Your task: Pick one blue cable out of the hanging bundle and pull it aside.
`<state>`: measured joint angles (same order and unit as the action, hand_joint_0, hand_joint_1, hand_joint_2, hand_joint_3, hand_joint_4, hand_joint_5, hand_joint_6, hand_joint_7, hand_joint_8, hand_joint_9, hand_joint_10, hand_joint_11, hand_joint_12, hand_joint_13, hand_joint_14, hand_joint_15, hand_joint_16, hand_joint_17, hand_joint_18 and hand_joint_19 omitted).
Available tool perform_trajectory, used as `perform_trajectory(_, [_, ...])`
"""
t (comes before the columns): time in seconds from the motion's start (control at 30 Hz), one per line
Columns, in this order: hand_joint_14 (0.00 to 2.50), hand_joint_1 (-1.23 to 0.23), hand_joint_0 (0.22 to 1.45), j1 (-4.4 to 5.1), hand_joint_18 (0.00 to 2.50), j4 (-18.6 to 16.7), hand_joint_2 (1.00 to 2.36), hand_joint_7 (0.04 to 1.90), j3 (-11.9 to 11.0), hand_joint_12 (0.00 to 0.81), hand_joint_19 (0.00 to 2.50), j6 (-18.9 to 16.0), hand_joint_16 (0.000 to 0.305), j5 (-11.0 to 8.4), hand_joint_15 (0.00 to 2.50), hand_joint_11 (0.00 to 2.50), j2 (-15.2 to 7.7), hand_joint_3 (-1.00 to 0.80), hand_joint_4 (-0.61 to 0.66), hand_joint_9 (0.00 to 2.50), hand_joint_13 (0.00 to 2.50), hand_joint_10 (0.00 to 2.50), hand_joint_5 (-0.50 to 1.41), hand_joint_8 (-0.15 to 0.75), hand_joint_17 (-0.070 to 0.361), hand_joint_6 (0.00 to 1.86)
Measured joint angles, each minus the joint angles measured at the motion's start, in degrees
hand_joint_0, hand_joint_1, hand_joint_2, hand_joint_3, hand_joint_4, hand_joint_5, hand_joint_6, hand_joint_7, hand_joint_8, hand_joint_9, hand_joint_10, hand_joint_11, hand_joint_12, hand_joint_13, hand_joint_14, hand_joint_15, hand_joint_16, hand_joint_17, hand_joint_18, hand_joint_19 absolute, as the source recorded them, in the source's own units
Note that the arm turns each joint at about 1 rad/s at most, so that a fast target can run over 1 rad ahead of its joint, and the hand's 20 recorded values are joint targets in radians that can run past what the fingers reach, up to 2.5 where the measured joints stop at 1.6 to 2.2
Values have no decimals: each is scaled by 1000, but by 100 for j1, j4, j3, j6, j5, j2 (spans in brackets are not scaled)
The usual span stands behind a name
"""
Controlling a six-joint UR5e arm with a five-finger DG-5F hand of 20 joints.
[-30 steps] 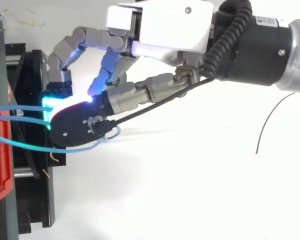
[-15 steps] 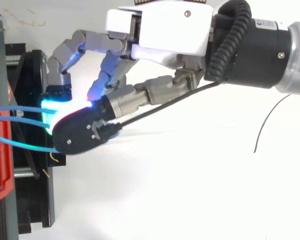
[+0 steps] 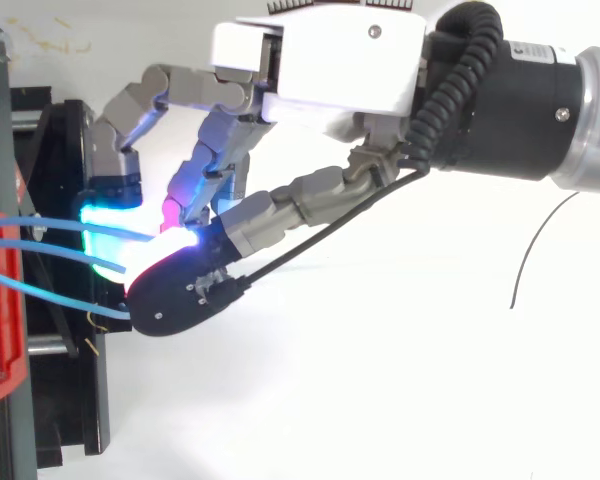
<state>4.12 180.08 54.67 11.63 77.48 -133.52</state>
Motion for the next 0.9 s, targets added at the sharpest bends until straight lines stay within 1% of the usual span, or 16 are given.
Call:
perform_trajectory(0.03, [21,-892,777,1,884,0,1000,830,0,323,690,-1,41,-1,590,654,0,-500,-288,1061,932,19,-186,208,93,951])
perform_trajectory(0.07, [23,-924,738,1,883,1,1000,811,0,318,697,-2,41,-2,596,658,0,-500,-272,1060,930,17,-185,202,92,942])
perform_trajectory(0.1, [23,-942,724,1,879,1,1000,804,0,316,696,-2,41,-2,601,656,0,-500,-258,1060,929,17,-183,199,91,939])
perform_trajectory(0.17, [22,-1022,637,1,869,1,1000,814,-1,314,713,-3,40,-2,604,648,0,-500,-228,1032,926,17,-181,190,90,935])
perform_trajectory(0.23, [21,-1051,556,-1,875,5,1000,784,0,323,716,-3,42,0,613,649,0,-500,-187,1006,929,18,-190,189,94,940])
perform_trajectory(0.27, [21,-1041,500,-3,875,6,1000,764,-1,336,714,-3,45,1,624,661,0,-500,-153,989,928,16,-193,197,101,944])
perform_trajectory(0.33, [22,-983,466,-4,891,7,1000,724,-1,352,720,-3,48,2,630,657,-1,-500,-112,971,935,14,-197,208,109,950])
perform_trajectory(0.37, [21,-878,439,-6,901,8,1000,685,0,368,725,-3,52,3,626,650,-1,-500,-91,975,946,13,-197,228,117,953])
perform_trajectory(0.43, [21,-782,432,-11,908,11,1000,658,0,378,739,-3,53,3,627,644,-1,-500,-79,995,956,15,-195,253,120,948])
perform_trajectory(0.47, [20,-720,432,-13,909,14,1000,658,-1,385,747,-3,54,5,633,651,-1,-500,-67,1006,966,13,-193,257,122,943])
perform_trajectory(0.5, [20,-690,434,-13,908,19,1000,655,0,385,748,-3,54,9,632,647,-1,-500,-72,1012,966,15,-192,256,122,942])
perform_trajectory(0.53, [20,-576,454,-15,893,27,1000,671,0,382,756,-3,53,15,636,655,0,-500,-79,1052,968,16,-189,262,119,930])
perform_trajectory(0.63, [21,-460,511,-16,853,50,1000,733,0,362,794,-1,49,41,664,661,-1,-500,-99,1071,965,16,-176,246,110,896])
perform_trajectory(0.73, [23,-472,542,-18,835,53,1000,761,0,353,808,-1,47,52,666,668,-1,-500,-99,1104,962,19,-173,241,106,888])
perform_trajectory(0.9, [22,-591,569,-18,832,56,1010,785,-1,354,816,-3,46,56,669,686,0,-350,-82,1101,967,19,-169,252,104,887])
